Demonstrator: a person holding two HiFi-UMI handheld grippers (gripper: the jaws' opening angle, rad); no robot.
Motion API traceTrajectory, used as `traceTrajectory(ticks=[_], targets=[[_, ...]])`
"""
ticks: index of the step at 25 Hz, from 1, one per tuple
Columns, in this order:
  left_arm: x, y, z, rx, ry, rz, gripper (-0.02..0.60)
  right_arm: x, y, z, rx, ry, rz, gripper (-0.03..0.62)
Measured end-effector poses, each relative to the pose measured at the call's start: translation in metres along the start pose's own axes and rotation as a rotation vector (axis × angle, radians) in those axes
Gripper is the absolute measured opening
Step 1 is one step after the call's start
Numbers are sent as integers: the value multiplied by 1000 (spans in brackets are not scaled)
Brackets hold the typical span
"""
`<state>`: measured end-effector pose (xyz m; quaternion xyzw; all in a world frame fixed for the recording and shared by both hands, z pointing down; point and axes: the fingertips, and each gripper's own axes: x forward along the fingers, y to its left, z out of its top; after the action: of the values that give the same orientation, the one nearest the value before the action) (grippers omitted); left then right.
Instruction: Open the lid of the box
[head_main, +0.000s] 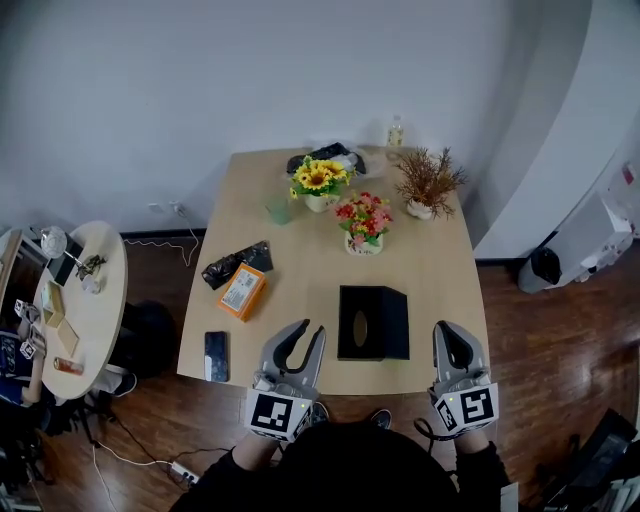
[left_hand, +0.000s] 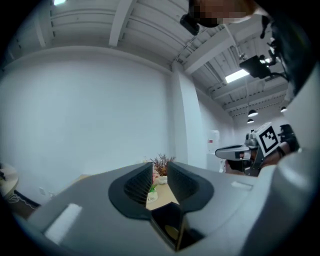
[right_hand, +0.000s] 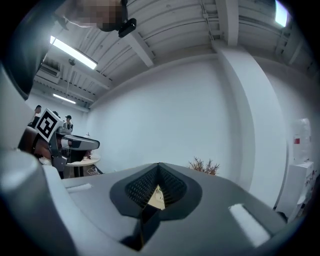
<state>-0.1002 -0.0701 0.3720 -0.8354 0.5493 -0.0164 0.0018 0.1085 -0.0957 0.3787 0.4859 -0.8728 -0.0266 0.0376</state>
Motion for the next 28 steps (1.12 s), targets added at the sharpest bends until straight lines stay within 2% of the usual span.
traceTrajectory(ticks=[2,4,11,13,28], targets=[[-3,-3,7,33,-42,6,71,1,1,-2,10,-6,-5,0],[-5,-4,1,40,-40,-1,67,2,4,-7,18,-1,-6,0],[-10,2,-57,-13,122,-11,66,7,14,-24,19,29,10,0],[-10,3,-65,-33,141,-9,66,8,14,-25,19,31,11,0],[-11,6,-55,-33,132,7,66,13,12,-29,25,37,18,0]])
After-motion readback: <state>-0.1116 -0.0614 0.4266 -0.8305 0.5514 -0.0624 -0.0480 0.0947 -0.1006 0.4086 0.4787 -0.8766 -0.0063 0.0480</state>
